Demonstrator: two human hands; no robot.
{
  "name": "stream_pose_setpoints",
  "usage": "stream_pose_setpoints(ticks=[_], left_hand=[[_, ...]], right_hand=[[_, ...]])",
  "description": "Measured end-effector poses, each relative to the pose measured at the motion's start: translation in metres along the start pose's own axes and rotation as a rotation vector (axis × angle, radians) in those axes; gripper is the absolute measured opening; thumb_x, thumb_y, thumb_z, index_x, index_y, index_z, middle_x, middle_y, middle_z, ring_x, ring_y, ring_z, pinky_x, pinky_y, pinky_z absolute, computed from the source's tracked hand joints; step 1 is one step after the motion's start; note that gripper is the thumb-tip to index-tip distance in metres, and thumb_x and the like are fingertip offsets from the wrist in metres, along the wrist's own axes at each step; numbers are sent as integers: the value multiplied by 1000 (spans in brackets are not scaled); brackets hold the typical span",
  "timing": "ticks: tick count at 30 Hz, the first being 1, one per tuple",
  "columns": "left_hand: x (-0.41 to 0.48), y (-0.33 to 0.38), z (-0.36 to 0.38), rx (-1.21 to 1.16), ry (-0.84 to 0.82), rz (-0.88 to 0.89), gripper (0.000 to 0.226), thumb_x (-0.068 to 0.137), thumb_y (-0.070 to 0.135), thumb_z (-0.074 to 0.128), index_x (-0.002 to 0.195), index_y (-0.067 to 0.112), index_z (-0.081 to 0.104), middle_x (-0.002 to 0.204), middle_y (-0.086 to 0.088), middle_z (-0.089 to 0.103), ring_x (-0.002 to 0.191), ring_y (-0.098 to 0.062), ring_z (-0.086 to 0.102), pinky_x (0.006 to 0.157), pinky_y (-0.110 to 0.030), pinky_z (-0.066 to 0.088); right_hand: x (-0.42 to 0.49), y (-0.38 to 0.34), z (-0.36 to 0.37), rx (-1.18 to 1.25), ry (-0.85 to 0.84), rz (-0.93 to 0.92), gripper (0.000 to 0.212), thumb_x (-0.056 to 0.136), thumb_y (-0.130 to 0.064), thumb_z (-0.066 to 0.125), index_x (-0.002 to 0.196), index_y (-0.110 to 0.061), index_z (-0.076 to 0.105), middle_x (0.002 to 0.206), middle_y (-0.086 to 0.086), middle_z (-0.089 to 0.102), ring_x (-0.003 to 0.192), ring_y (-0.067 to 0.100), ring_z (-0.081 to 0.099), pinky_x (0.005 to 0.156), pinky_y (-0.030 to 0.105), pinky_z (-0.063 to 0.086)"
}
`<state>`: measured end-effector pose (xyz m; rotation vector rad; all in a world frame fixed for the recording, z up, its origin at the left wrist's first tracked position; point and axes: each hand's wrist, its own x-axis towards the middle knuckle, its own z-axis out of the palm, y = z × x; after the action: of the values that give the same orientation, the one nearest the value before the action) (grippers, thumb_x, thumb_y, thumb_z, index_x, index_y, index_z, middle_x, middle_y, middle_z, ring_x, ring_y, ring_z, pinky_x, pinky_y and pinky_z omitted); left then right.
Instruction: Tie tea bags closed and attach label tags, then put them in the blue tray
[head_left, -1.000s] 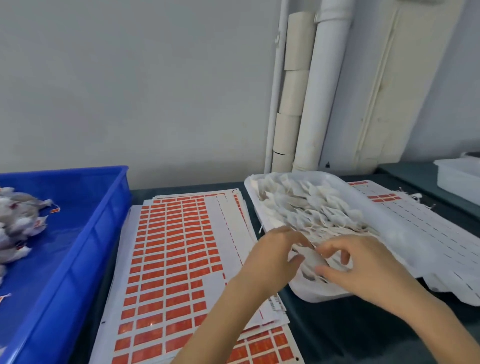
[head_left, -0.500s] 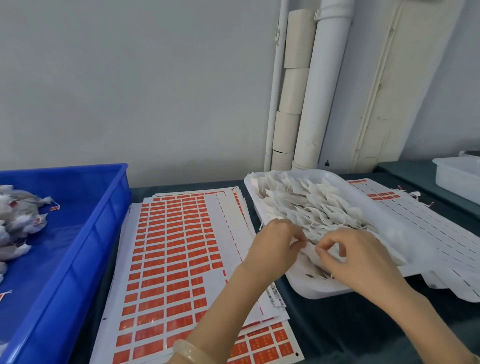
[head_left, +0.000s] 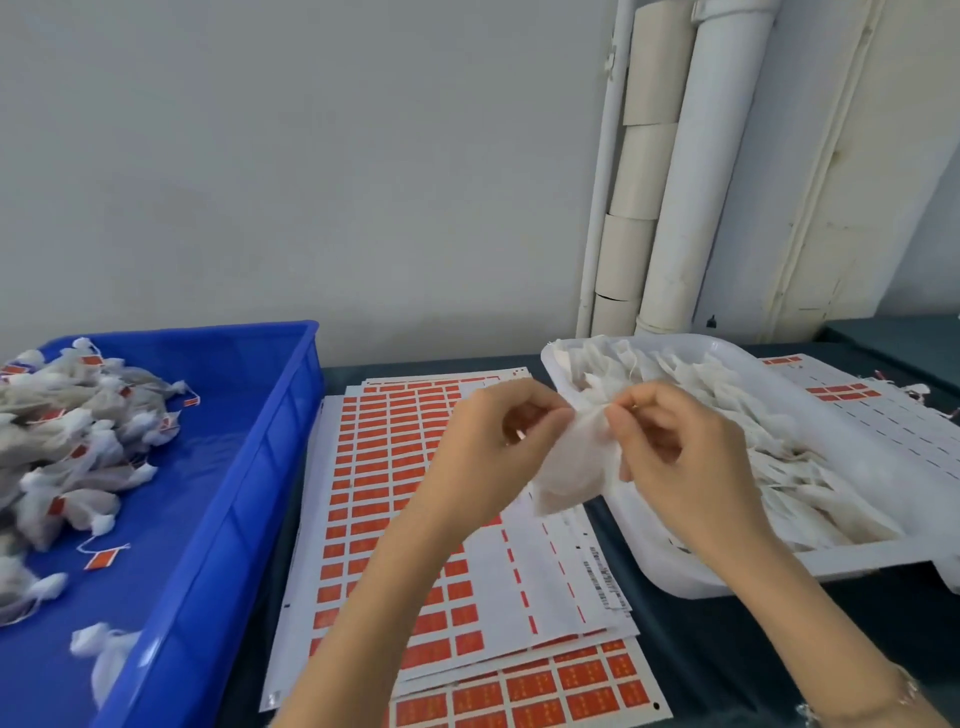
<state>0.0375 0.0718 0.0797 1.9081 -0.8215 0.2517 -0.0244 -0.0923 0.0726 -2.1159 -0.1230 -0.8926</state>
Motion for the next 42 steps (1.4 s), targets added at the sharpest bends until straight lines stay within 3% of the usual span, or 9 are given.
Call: stream_pose_setpoints(ticks=[4, 7, 10, 15, 19, 22, 34, 39, 42], left_hand=[[-28, -23, -26, -217, -17, -154, 8, 88, 35, 62, 89, 30, 68, 87, 14, 69, 87, -7, 67, 70, -14, 53], [-54, -52, -28, -396, -7, -293, 24, 88, 36, 57, 99, 19, 70, 88, 3, 72, 84, -18, 69, 72, -20, 55], [-76, -86, -20, -275, 13, -359, 20, 91, 29, 60, 111, 25, 64, 101, 13, 69, 98, -8, 66, 79, -20, 54], [-96, -113, -6, -228, -78, -481, 33, 82, 50, 66, 113, 38, 60, 104, 22, 66, 100, -4, 64, 73, -13, 52], [-89, -123, 5, -78, 157, -630, 18, 84, 47, 67, 96, 37, 58, 89, 19, 63, 82, -7, 64, 54, -5, 46], [-85, -131, 8, -102, 277, -689, 29, 84, 47, 67, 106, 31, 58, 99, 15, 62, 86, -6, 62, 55, -7, 46], [-90, -150, 14, -197, 434, -715, 33, 79, 44, 72, 106, 29, 61, 103, 11, 65, 92, -11, 63, 61, -12, 53], [-86, -145, 15, -214, 443, -643, 62, 58, 58, 76, 113, 37, 55, 106, 24, 60, 97, -5, 60, 67, -14, 51], [-85, -146, 18, -204, 421, -673, 53, 60, 53, 81, 104, 41, 56, 96, 26, 61, 92, -1, 60, 63, -10, 46]], right_hand=[[-18, -6, 44, 149, -94, 76, 29, 83, -46, 52, 94, -21, 62, 82, -12, 69, 73, 2, 67, 63, 17, 56], [-38, 6, 83, 236, -168, 203, 23, 82, -43, 53, 96, -26, 60, 89, -14, 67, 81, -1, 66, 71, 12, 53], [-52, 25, 115, 341, -258, 326, 5, 92, -28, 57, 95, -30, 60, 91, -16, 66, 88, -6, 62, 76, 7, 48], [-55, 44, 145, 516, -288, 508, 11, 92, -25, 63, 89, -34, 68, 88, -19, 70, 85, 0, 67, 65, 13, 53], [-44, 47, 155, 571, -260, 566, 16, 93, -32, 59, 87, -38, 72, 93, -16, 72, 89, 3, 66, 78, 26, 54], [-36, 52, 157, 605, -213, 619, 15, 88, -41, 62, 89, -30, 72, 95, -12, 72, 92, 13, 68, 83, 34, 55], [-44, 76, 164, 449, -268, 432, 11, 84, -21, 71, 92, -28, 71, 88, -15, 73, 81, 8, 70, 74, 18, 56], [-47, 73, 169, 336, -360, 307, 22, 85, -18, 70, 88, -40, 67, 90, -33, 66, 88, -4, 64, 72, 7, 49], [-50, 70, 171, 271, -394, 234, 30, 85, -17, 70, 85, -46, 63, 88, -38, 63, 92, -10, 60, 70, 4, 47]])
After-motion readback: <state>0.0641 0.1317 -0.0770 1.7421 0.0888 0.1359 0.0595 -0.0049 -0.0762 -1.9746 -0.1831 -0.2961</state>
